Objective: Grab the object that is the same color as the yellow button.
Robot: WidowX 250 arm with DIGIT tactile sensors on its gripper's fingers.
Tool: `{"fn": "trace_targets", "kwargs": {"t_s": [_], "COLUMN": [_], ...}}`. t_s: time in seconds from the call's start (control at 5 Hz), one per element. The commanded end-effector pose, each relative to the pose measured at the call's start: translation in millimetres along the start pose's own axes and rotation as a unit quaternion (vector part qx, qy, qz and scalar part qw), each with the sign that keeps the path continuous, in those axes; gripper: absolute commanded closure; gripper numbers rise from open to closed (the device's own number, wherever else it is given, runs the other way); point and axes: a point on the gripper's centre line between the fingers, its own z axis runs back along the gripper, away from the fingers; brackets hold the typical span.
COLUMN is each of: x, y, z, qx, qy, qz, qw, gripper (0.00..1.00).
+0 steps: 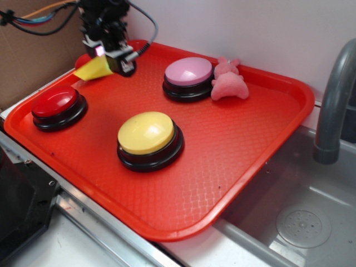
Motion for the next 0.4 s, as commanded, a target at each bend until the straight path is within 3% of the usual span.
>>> {"fn": "trace_targets", "kwargs": {"t_s": [0.0,0.2], "x": [-40.4,-46.6], "y": [-15.2,-14.7], "z": [79.1,74.5], "qx": [0.02,0.013], "qy": [-0.04,-0.056], "qz": [0.06,0.089], "qw": [0.997,0.994], "gripper": [1.0,1.0]}}
